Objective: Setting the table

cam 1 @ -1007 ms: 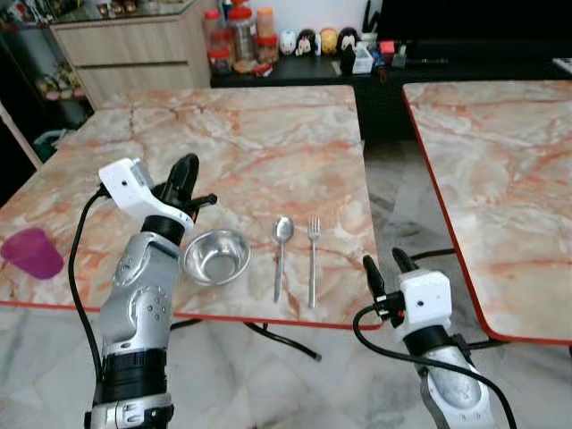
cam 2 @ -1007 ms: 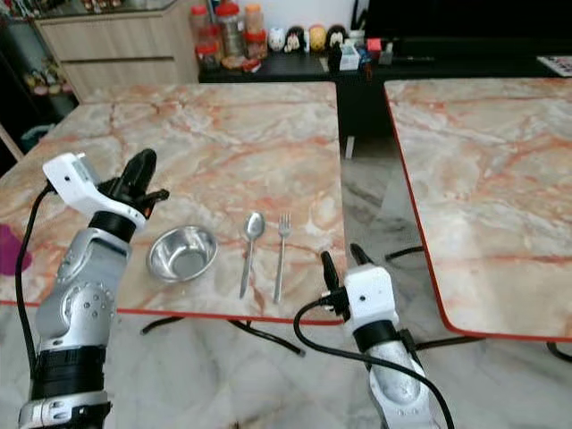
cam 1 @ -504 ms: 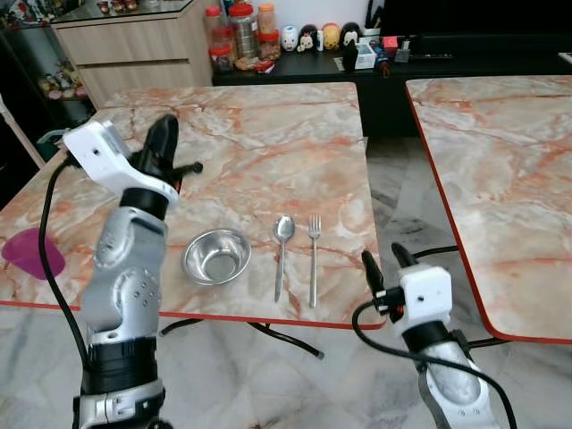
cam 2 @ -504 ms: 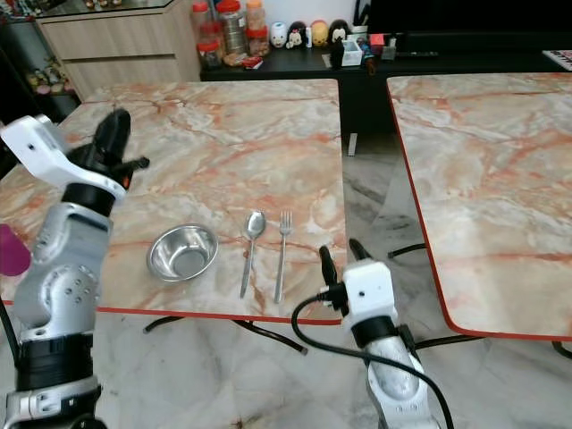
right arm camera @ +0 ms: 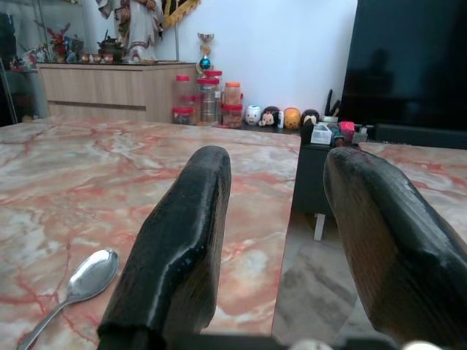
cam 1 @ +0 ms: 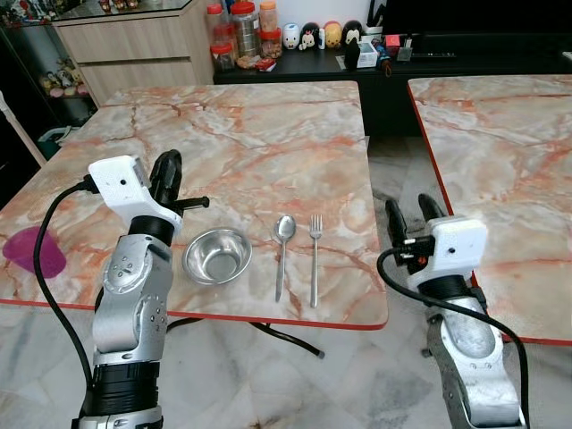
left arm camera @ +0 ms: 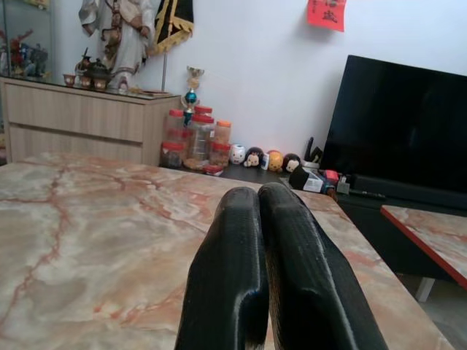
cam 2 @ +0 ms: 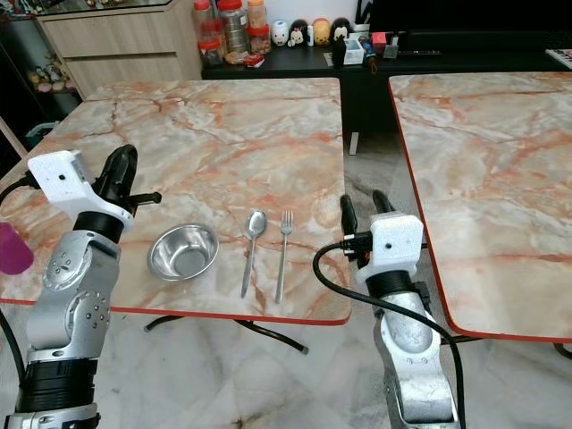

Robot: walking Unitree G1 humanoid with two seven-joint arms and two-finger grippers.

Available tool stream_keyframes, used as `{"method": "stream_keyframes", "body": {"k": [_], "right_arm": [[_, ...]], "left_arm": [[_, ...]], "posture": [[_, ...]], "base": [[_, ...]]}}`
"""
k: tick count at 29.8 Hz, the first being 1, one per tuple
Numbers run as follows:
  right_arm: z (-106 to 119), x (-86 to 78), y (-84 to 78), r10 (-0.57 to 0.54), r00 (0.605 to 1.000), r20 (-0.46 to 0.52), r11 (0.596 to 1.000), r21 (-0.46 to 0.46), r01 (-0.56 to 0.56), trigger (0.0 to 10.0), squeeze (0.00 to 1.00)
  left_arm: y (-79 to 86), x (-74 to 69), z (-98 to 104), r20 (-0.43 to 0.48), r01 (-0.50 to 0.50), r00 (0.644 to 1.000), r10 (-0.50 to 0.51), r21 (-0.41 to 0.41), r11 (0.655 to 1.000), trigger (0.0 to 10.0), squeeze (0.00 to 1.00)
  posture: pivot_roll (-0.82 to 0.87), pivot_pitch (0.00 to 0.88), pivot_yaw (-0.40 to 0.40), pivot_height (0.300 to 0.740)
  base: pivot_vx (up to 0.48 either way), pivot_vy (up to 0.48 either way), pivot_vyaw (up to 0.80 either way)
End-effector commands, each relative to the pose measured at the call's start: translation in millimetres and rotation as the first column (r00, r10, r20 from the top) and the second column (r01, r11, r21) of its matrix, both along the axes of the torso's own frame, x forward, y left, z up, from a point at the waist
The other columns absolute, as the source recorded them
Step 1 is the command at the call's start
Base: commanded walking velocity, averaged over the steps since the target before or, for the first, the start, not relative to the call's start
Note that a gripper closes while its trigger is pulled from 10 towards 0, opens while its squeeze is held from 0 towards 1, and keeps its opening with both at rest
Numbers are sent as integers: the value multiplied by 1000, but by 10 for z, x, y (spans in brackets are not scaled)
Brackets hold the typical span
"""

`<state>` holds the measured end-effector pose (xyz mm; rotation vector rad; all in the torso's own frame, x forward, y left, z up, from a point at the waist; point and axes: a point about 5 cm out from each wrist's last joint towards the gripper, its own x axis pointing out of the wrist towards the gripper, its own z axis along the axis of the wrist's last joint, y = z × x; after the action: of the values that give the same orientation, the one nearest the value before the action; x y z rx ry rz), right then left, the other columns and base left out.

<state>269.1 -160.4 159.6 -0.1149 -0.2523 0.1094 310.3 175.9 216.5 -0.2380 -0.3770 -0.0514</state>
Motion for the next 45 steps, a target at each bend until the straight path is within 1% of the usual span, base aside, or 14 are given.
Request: {"method": "stream_keyframes", "body": {"k": [1,3,6,9,12,14,17,22,25,26,30,31,36,45], "right_arm": [[29,-15,15,13,1000,9,1000,4,-13,10000,0],[27,-23,21,21,1000,11,1000,1,-21,10000,0],[21,-2,31,34,999,-3,999,-1,-34,10000,0],[-47,18,48,48,999,-24,999,-9,-48,10000,0],[27,77,31,48,999,-17,999,-9,-48,10000,0],[-114,64,32,51,998,-36,999,-13,-51,10000,0],[-135,93,39,49,998,-44,999,-11,-50,10000,0],[-159,170,45,46,998,-50,999,-7,-47,10000,0],[-185,215,49,41,998,-54,999,-5,-41,10000,0],[-246,255,53,35,997,-69,999,-2,-35,10000,0],[-327,271,51,27,996,-88,1000,1,-27,10000,0],[-446,275,42,18,993,-113,1000,-1,-18,10000,0],[-488,330,26,5,993,-119,1000,-9,-6,10000,0],[-433,483,17,-10,998,-68,1000,0,10,10000,0]], "left_arm": [[36,-19,-28,-4,-35,999,35,23,999,10000,0],[31,-60,-74,-7,-32,999,32,33,999,10000,0],[26,-68,-92,-12,-45,999,45,24,999,10000,0],[9,-87,-194,-27,-57,998,58,40,998,10000,0],[-25,-60,-233,-42,-54,997,57,65,996,10000,0],[-26,-71,-407,-64,-59,996,64,75,995,10000,0],[5,-56,-452,-81,-72,994,78,69,995,10000,0],[17,-27,-526,-102,-77,991,89,116,990,10000,0],[34,-22,-582,-118,-81,989,94,117,990,10000,0],[53,-23,-680,-143,-86,984,106,140,986,10000,0],[67,-35,-783,-164,-90,980,116,158,983,10000,0],[104,-50,-928,-195,-102,972,134,162,981,10000,0],[165,-26,-999,-212,-119,965,154,169,978,10000,0],[152,79,-1005,-184,-131,969,162,171,977,10000,0]], "posture": [[-63,101,89,740],[-58,113,77,740],[-48,108,62,740],[-48,117,48,740],[-57,103,40,740],[-59,81,29,740],[-60,53,26,740],[-51,18,30,740],[-48,2,31,740],[-49,0,32,740],[-49,0,34,740],[-44,0,38,740],[-52,0,38,740],[-56,0,40,740]], "base": [[0,0,0],[0,0,0],[0,0,0],[0,0,0],[0,0,0],[0,0,0],[0,0,0],[0,0,0],[0,0,0],[0,0,0],[0,0,0],[0,0,0],[0,0,0],[0,0,0]]}}
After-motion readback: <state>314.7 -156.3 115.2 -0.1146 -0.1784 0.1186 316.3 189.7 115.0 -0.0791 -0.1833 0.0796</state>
